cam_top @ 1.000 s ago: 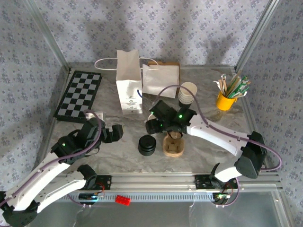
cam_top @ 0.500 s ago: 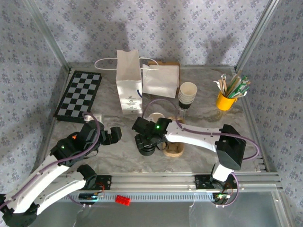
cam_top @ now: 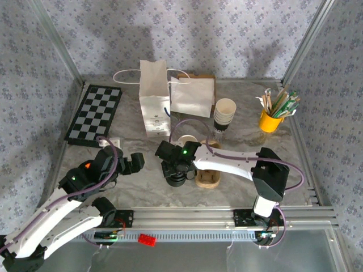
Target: Pack the takeout coffee
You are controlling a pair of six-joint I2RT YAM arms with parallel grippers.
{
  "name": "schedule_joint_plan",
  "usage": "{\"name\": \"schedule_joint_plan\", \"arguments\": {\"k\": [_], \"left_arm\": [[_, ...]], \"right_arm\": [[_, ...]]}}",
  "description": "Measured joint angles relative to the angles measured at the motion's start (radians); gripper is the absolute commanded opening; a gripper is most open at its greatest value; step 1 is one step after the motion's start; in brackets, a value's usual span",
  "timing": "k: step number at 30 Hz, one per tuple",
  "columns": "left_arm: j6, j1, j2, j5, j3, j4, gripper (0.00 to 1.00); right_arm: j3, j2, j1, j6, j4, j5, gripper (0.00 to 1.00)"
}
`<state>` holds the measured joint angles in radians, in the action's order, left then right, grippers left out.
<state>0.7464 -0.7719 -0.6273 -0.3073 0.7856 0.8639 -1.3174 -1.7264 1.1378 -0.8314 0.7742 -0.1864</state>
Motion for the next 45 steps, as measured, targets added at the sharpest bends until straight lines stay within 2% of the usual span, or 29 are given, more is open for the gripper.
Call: {"name": "schedule_joint_plan", "arguments": {"k": [11, 21, 33, 45], "left_arm": [[0.0, 0.001, 0.0, 0.0, 0.0, 0.0, 1.0], [0.0, 0.005, 0.0, 0.0, 0.0, 0.0, 1.0], [-0.001, 0.006, -0.006, 0.004, 0.026, 0.0, 1.0], [-0.016, 0.006, -0.108, 0.052, 0.055, -0.094, 1.0]], "right_arm": [[0.0, -0.002, 0.0, -0.005, -0.013, 0.01, 0.76], [0.0, 0.007, 0.0, -0.004, -0.013, 0.01, 0.76], [-0.06, 0.136, -0.006, 0.028, 0.044, 0.006, 0.76], [-0.097, 0.197, -0.172, 0.183, 0.076, -0.047, 0.76]]}}
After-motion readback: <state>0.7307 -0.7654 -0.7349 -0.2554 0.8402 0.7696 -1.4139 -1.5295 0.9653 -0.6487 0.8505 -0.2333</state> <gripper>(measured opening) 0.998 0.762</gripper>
